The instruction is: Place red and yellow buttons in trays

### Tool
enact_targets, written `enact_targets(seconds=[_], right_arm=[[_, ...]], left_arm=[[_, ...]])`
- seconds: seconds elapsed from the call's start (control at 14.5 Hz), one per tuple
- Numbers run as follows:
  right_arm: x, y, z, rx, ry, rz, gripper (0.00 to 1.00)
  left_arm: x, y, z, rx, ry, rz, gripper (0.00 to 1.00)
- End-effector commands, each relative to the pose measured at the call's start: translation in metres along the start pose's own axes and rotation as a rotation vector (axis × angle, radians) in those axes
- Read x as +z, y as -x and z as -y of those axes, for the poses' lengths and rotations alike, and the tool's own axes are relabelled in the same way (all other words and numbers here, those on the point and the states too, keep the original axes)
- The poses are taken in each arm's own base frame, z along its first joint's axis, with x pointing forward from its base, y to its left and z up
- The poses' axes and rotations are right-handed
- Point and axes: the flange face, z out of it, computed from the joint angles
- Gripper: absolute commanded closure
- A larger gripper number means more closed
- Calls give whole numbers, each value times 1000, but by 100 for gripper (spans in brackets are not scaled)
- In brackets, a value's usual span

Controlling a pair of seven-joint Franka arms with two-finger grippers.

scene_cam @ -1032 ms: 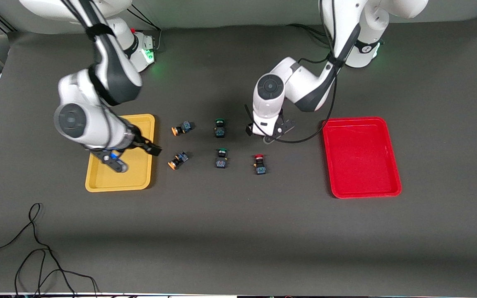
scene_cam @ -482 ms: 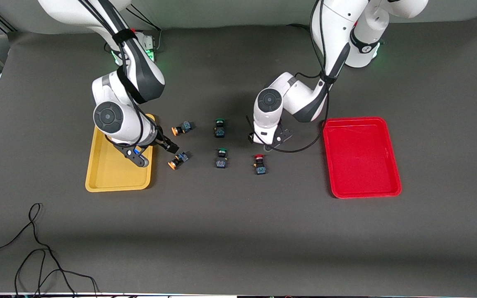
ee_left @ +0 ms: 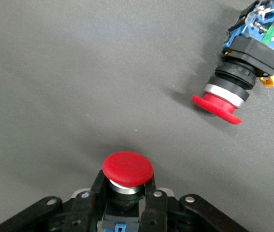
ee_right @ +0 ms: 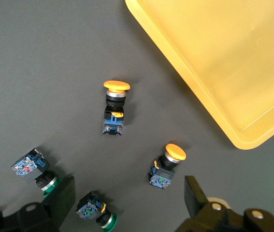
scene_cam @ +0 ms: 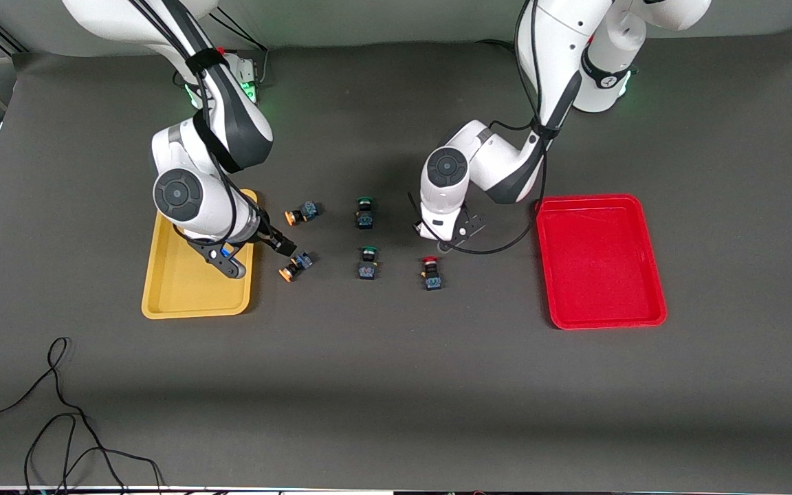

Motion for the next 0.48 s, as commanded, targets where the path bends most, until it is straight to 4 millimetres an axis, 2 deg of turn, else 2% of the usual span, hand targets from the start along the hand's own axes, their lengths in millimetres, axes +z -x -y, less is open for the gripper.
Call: enact_targets(seconds=[0.0, 0.14, 0.21, 0.41], right_arm=[[-5, 2, 1, 28, -18, 10, 0], [-3, 3, 2, 51, -18, 9, 0], [-3, 3, 2, 52, -20, 8, 0], [-2, 4, 3, 49, -18, 8, 0]], left_arm=[[-81, -22, 6, 48, -39, 4, 100], [-139, -43, 25, 135, -23, 18, 100], [-159, -55, 37, 197, -28, 27, 100], [-194, -106, 79, 352, -45, 57, 100]])
